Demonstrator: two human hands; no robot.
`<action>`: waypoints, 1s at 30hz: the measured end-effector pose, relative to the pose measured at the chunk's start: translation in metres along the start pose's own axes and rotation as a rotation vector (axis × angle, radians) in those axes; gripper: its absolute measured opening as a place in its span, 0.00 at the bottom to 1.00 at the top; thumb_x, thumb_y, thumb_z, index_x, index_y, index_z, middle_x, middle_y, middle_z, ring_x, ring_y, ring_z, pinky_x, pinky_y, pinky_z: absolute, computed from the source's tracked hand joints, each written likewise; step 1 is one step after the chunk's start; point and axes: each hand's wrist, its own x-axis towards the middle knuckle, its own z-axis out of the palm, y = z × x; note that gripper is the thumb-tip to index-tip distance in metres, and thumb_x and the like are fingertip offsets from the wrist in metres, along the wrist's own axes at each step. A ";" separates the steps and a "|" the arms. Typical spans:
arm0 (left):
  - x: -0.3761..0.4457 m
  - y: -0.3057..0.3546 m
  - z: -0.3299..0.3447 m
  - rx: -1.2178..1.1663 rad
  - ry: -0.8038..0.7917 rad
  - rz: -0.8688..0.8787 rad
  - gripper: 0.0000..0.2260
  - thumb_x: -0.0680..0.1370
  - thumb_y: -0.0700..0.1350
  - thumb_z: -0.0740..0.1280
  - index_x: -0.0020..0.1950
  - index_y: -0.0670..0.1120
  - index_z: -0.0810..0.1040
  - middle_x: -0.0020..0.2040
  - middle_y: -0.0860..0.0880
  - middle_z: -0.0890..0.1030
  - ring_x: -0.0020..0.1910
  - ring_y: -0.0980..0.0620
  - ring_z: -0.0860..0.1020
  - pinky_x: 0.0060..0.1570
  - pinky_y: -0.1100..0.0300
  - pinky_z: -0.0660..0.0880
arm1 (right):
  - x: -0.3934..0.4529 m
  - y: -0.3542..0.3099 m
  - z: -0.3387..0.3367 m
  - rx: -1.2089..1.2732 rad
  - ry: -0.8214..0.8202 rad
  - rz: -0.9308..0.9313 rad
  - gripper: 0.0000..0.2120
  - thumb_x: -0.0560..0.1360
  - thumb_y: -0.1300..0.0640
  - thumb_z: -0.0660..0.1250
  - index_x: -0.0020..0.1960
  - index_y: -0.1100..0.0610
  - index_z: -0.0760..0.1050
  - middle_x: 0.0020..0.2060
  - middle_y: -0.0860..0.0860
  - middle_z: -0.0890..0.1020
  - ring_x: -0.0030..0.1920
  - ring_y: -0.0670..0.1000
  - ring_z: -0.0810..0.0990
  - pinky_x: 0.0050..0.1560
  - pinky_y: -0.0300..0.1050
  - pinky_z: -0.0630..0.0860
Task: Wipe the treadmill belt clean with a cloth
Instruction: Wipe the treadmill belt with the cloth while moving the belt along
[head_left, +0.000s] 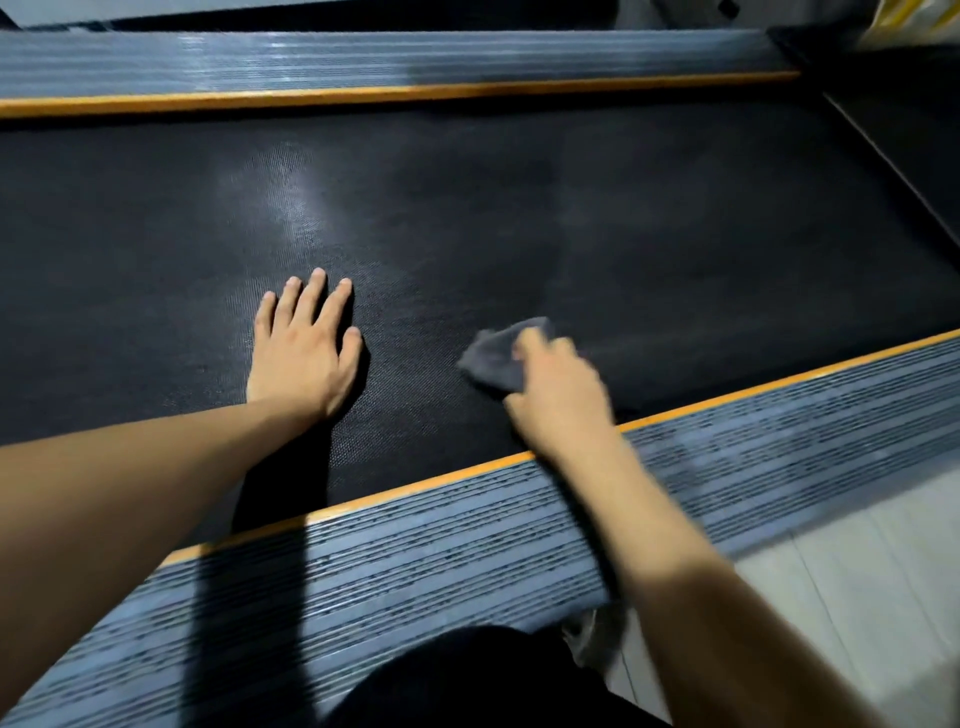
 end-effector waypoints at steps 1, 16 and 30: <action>0.000 0.000 -0.001 -0.003 -0.003 0.003 0.30 0.80 0.57 0.47 0.82 0.51 0.60 0.83 0.45 0.58 0.82 0.43 0.54 0.81 0.44 0.47 | -0.013 -0.025 0.009 0.011 -0.031 -0.107 0.26 0.71 0.54 0.70 0.65 0.52 0.64 0.58 0.58 0.72 0.56 0.64 0.76 0.53 0.57 0.75; 0.000 0.000 -0.002 -0.020 -0.032 0.010 0.30 0.81 0.57 0.47 0.82 0.51 0.59 0.83 0.45 0.57 0.83 0.43 0.53 0.81 0.44 0.47 | 0.032 0.054 -0.015 -0.050 0.113 0.271 0.27 0.73 0.55 0.69 0.67 0.58 0.62 0.61 0.63 0.72 0.57 0.68 0.76 0.55 0.56 0.74; -0.040 -0.047 -0.030 0.068 -0.156 0.067 0.33 0.79 0.62 0.40 0.84 0.56 0.51 0.85 0.47 0.51 0.83 0.45 0.49 0.81 0.51 0.44 | -0.021 -0.074 0.029 0.125 0.023 -0.171 0.22 0.74 0.49 0.68 0.64 0.50 0.64 0.56 0.54 0.72 0.56 0.57 0.76 0.53 0.52 0.76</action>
